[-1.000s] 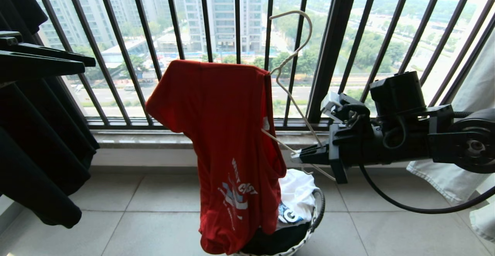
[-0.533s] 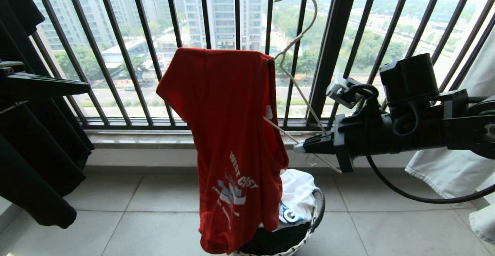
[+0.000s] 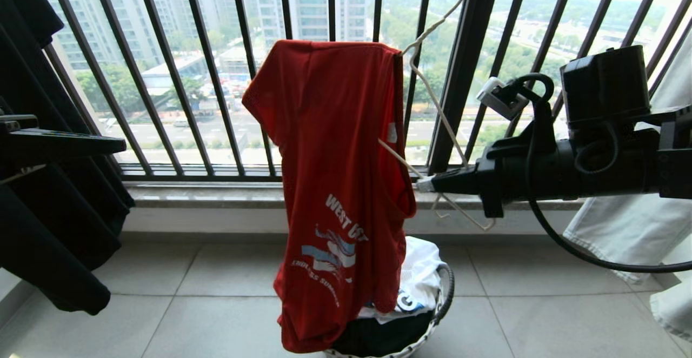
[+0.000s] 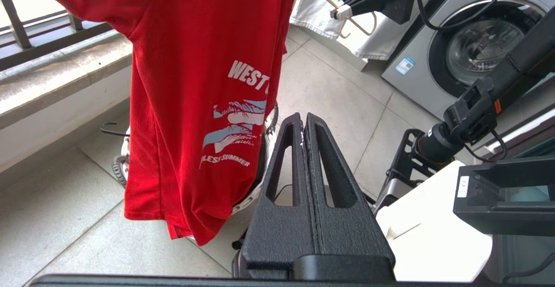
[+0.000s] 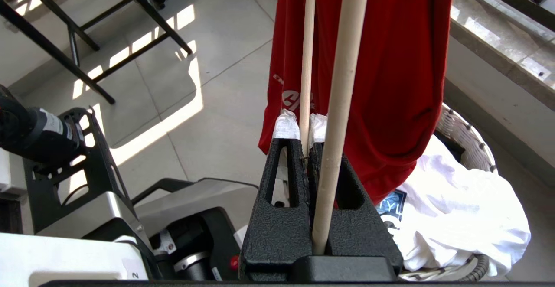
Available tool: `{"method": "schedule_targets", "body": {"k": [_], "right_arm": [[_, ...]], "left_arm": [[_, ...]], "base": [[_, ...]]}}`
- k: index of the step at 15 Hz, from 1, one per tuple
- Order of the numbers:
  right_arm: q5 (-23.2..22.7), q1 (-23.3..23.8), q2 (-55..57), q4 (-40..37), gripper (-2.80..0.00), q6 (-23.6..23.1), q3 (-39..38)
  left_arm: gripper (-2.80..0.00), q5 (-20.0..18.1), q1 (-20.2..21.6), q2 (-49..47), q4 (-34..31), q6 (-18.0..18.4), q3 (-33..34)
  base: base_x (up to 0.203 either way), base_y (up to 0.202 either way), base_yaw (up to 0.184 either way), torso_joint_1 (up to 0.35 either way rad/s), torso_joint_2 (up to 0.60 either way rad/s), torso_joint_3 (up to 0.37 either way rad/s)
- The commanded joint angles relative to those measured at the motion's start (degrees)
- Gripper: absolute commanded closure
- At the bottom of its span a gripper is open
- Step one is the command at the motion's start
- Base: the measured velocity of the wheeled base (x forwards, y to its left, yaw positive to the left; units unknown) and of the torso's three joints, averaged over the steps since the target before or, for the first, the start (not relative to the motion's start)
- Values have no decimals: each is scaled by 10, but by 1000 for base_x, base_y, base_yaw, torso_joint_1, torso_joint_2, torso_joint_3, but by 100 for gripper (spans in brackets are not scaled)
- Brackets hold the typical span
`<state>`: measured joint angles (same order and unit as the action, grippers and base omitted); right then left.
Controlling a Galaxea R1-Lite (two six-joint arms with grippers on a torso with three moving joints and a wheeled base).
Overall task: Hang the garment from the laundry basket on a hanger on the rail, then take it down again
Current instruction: Hang the clothes on the clothes rack
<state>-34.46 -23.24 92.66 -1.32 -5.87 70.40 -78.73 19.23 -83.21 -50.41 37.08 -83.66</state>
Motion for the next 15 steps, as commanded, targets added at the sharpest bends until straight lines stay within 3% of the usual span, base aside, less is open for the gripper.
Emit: {"method": "schedule_targets", "body": {"k": [1,4,6,7,13,15], "right_arm": [[11,-1,2,10,0,1,-1],[15,1,1,75,0,-8,-41],[14,-11,-11,96,0,-71,-61],[18,-18,-13,87,0,-76,-52],[53,-27,-41,-39,0,-111,-9],[66,-27,-42,-147,0,-119,47]], "left_arm": [[0,-5,1,2,-3,-1,2],[0,-5,1,-9,-3,-20,-9],[0,-6,1,-20,-2,-21,-18],[0,-7,1,-28,-2,-20,-20],[0,-28,-1,-47,-3,-16,-22],[0,-27,0,-46,-3,-14,-13]], "base": [[0,0,0,0,0,0],[0,0,0,0,0,0],[0,0,0,0,0,0],[0,0,0,0,0,0],[0,0,0,0,0,0],[0,0,0,0,0,0]]}}
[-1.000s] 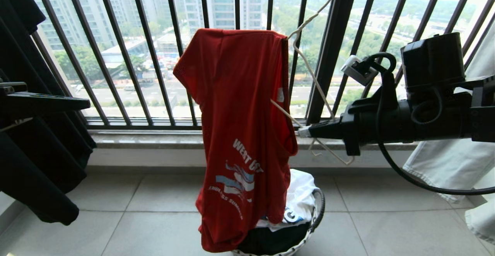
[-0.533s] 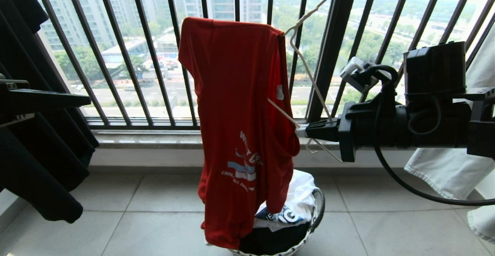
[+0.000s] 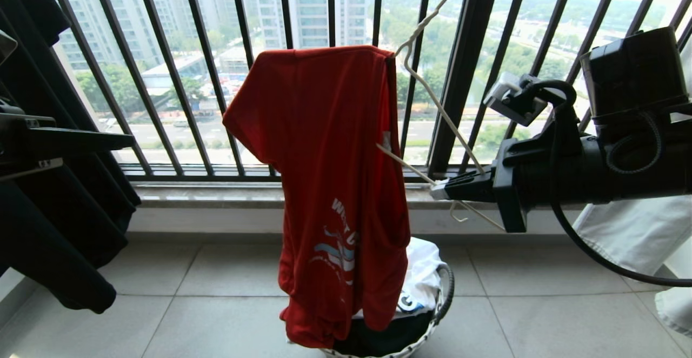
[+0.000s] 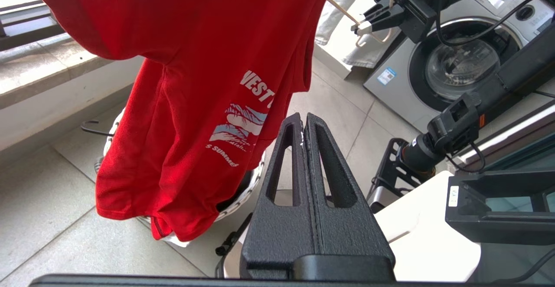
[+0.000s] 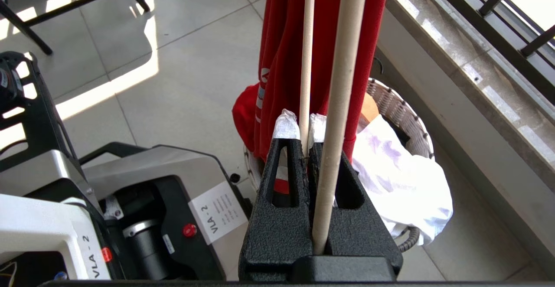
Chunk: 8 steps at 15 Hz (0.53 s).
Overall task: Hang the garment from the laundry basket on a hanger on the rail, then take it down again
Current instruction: Hang the clothes on the clothes rack
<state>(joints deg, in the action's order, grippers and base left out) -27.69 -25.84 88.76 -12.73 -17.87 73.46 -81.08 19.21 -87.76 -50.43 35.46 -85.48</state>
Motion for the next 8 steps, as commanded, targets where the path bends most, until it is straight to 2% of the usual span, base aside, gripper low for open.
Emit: {"method": "schedule_targets", "body": {"k": [1,3,5,8], "right_arm": [[0,1,-2,-95,0,-21,49],[0,9,21,-199,0,-66,120],[1,13,63,-285,0,-93,203],[-7,26,121,-333,0,-129,285]], "left_arm": [[0,-4,0,1,-2,7,18],[0,-4,0,1,-3,22,27],[0,-5,-1,7,-1,22,38],[0,-5,-1,10,-2,22,40]], "base": [[0,0,0,0,0,0],[0,0,0,0,0,0],[0,0,0,0,0,0],[0,0,0,0,0,0]]}}
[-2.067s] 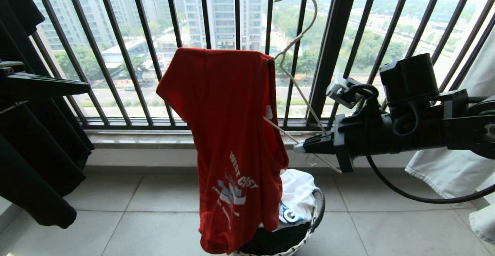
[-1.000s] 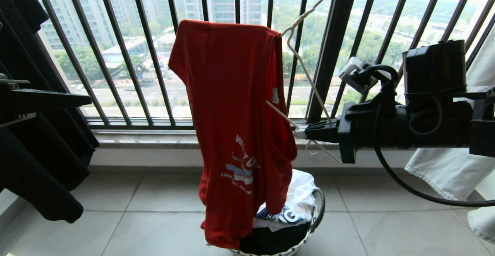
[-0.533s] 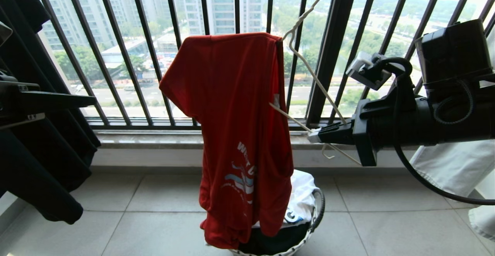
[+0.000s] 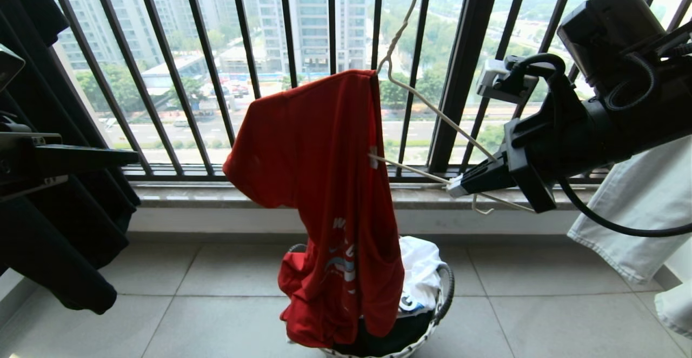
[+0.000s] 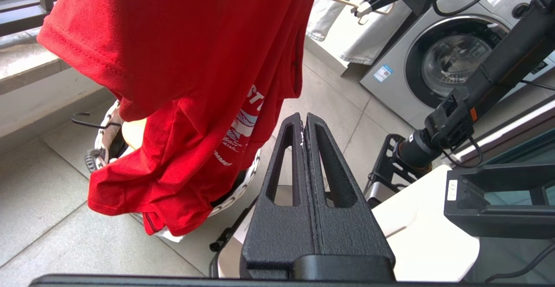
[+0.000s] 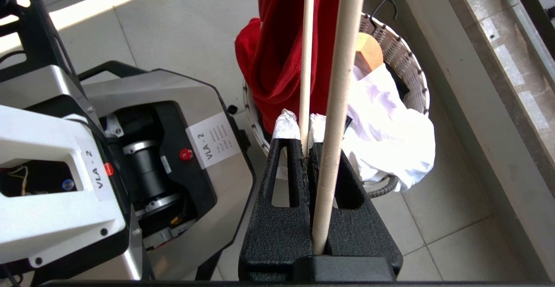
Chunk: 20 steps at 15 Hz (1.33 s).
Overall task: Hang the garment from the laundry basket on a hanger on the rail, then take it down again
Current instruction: Hang the clothes on the clothes rack
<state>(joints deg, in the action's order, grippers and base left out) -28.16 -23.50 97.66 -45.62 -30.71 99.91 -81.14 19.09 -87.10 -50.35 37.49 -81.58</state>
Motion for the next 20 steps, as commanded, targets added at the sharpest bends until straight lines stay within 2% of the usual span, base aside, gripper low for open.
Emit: {"method": "schedule_targets", "body": {"k": [1,3,5,7,9,12,14,17,20], "right_arm": [[-4,4,44,-7,0,-27,31],[-19,6,52,-10,0,-64,45],[-37,17,62,-27,0,-102,65],[-44,18,58,-56,0,-126,71],[-74,18,52,-78,0,-146,69],[-80,18,50,-85,0,-178,69],[-86,18,39,-86,0,-183,58],[-86,20,22,-85,0,-185,39],[-87,16,6,-85,0,-187,20]], "left_arm": [[0,-2,0,6,-3,2,0],[0,8,0,17,-4,3,1],[0,37,-1,20,-7,3,4],[0,43,-2,15,-3,1,16],[0,43,-26,11,23,20,33],[0,45,-64,14,76,41,52],[0,47,-65,10,99,41,36],[0,66,-64,14,97,40,2],[0,70,-60,27,99,41,-2]], "base": [[0,0,0,0,0,0],[0,0,0,0,0,0],[0,0,0,0,0,0],[0,0,0,0,0,0],[0,0,0,0,0,0],[0,0,0,0,0,0],[0,0,0,0,0,0],[0,0,0,0,0,0],[0,0,0,0,0,0]]}}
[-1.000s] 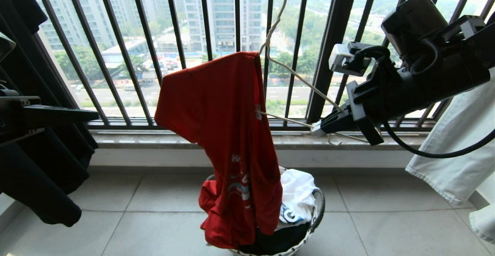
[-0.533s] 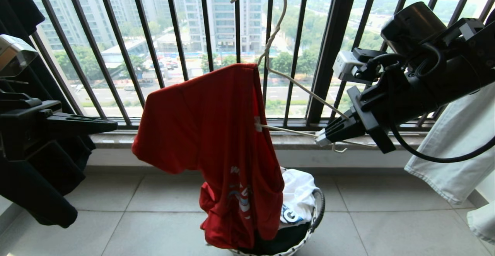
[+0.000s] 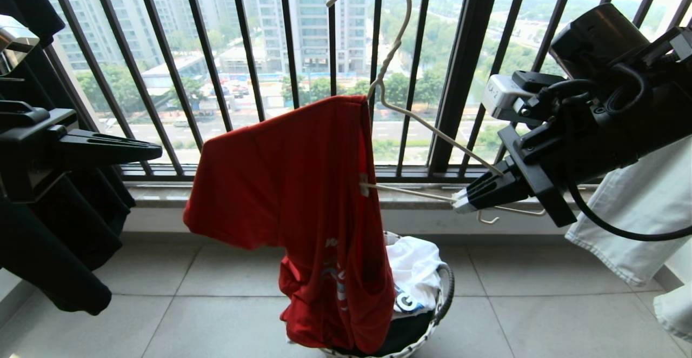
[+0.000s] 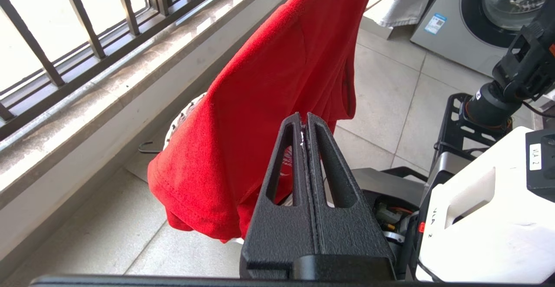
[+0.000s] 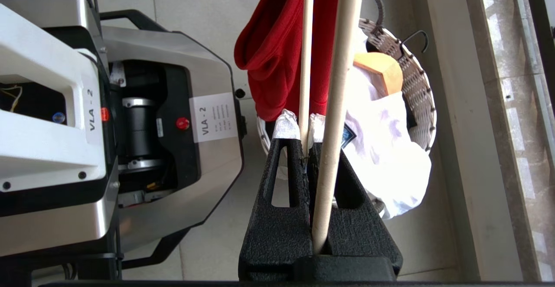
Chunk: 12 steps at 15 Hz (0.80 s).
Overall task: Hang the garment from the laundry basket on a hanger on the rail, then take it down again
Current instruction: Hang the clothes on the clothes rack
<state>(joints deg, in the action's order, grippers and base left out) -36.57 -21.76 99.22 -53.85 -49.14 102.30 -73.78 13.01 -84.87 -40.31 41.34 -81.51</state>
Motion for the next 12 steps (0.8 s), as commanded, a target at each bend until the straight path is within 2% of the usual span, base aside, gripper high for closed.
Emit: {"method": "schedule_targets", "body": {"k": [1,5,6,7,10,12], "right_arm": [[-3,-7,-14,-3,0,-4,-9],[-1,-24,-19,-4,0,-23,-16],[4,-31,-18,-3,0,-24,-20],[16,-37,-15,-3,0,-26,-21],[42,-47,-12,-4,0,-32,-22],[59,-48,-14,-7,0,-40,-31]], "left_arm": [[0,-3,1,1,3,3,-2],[0,-3,-1,-10,32,8,-5],[-280,-2,-8,-10,32,8,-9],[-280,13,-19,-8,31,8,-11],[-280,110,-65,-3,29,10,-12],[-280,150,-79,-3,27,31,-14]], "base": [[0,0,0,0,0,0],[0,0,0,0,0,0],[0,0,0,0,0,0],[0,0,0,0,0,0],[0,0,0,0,0,0],[0,0,0,0,0,0]]}}
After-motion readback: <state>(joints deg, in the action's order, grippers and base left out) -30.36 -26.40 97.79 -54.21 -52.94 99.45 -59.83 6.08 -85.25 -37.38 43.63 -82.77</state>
